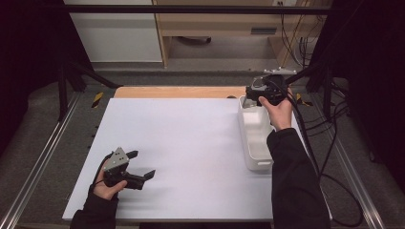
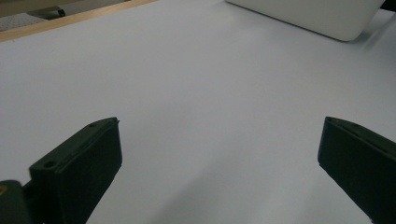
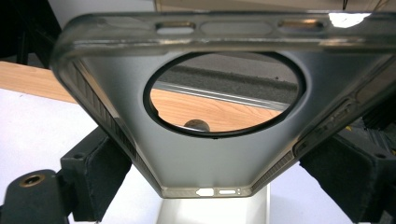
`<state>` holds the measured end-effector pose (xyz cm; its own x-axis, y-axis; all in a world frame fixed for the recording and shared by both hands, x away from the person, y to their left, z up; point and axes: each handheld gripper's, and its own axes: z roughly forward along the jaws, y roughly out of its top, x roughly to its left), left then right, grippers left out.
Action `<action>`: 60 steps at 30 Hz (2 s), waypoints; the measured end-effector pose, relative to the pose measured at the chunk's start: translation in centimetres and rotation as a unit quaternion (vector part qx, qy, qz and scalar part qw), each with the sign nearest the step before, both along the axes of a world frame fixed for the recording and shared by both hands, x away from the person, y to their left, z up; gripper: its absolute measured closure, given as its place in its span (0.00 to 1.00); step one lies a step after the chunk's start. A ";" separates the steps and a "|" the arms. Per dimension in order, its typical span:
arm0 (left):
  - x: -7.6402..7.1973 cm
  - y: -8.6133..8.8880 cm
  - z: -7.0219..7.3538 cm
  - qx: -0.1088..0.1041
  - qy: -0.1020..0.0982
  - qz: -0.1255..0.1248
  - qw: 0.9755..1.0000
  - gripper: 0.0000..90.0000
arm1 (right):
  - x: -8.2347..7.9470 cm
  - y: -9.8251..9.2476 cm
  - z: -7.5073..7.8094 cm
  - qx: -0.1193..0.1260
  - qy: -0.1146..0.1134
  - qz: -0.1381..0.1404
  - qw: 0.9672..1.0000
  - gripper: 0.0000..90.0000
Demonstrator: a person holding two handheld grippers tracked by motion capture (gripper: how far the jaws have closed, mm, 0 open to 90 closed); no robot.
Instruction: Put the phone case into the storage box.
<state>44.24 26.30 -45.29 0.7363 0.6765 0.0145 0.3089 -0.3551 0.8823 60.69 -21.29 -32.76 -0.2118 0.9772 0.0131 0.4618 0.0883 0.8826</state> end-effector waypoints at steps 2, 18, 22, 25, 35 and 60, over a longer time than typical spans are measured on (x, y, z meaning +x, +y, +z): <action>0.0 0.0 0.0 0.001 0.000 0.000 1.000 0.00 | 0.3 0.0 -0.3 -0.001 0.003 -0.003 1.000 0.13; 0.1 -0.1 -0.2 0.002 0.003 -0.004 1.000 0.00 | 2.5 -0.4 -2.7 0.000 0.030 -0.033 0.999 0.13; 0.2 -0.1 -0.2 0.004 0.005 -0.004 1.000 0.00 | 3.0 -0.4 -3.4 0.001 0.037 -0.038 0.999 0.13; 0.2 -0.1 -0.3 0.005 0.005 -0.004 1.000 0.00 | 3.3 -0.2 -3.9 -0.002 0.042 -0.037 0.998 0.13; 0.3 -0.2 -0.5 0.008 0.008 -0.006 1.000 0.00 | 4.3 0.5 -5.1 -0.013 0.055 -0.036 0.998 0.13; 0.3 -0.3 -0.6 0.010 0.010 -0.011 1.000 0.00 | 5.9 1.5 -7.1 -0.025 0.078 -0.047 0.996 0.13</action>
